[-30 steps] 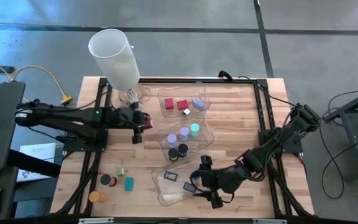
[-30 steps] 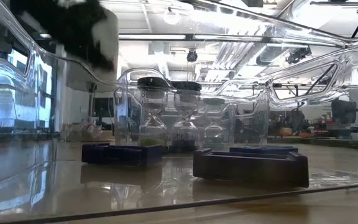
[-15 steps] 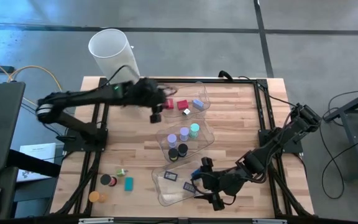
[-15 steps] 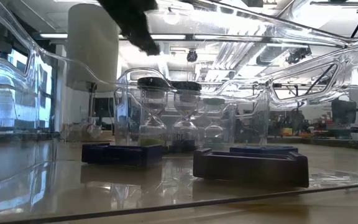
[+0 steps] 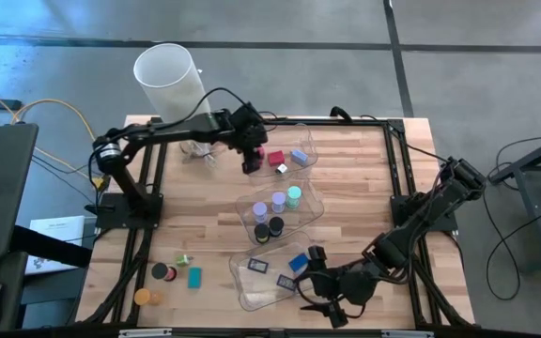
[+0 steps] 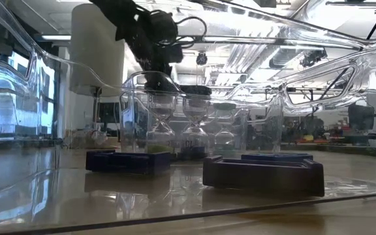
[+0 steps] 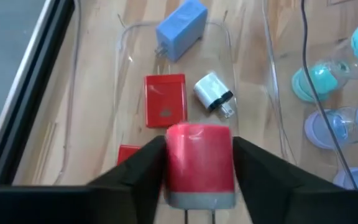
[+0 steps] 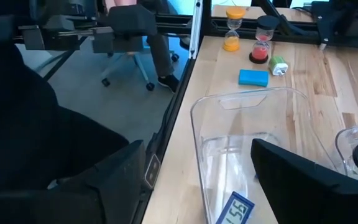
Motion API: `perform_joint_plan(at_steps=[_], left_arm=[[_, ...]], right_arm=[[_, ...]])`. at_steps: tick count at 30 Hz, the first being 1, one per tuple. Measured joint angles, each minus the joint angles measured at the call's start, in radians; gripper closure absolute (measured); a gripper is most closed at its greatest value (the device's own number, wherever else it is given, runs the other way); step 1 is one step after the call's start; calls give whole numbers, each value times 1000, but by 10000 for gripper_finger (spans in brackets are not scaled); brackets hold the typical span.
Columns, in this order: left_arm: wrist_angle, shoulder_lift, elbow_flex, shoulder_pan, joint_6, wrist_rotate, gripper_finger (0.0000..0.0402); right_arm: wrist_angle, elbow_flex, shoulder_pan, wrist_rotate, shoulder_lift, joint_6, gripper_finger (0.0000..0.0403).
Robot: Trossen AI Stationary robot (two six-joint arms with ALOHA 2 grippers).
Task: Pick & Place Office items
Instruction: Put the pink charger adapter into the top transparent bin, then put the pink hourglass into the middle transparent bin
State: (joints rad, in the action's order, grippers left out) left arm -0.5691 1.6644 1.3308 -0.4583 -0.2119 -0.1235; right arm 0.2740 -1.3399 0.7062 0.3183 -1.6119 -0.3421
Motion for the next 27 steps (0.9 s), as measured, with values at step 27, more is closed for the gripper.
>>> perform_joint_plan(at_steps=[27], left_arm=[[-284, -407, 10, 320, 287, -5, 150]], right_arm=[[16, 0, 1, 1, 0, 7, 119]])
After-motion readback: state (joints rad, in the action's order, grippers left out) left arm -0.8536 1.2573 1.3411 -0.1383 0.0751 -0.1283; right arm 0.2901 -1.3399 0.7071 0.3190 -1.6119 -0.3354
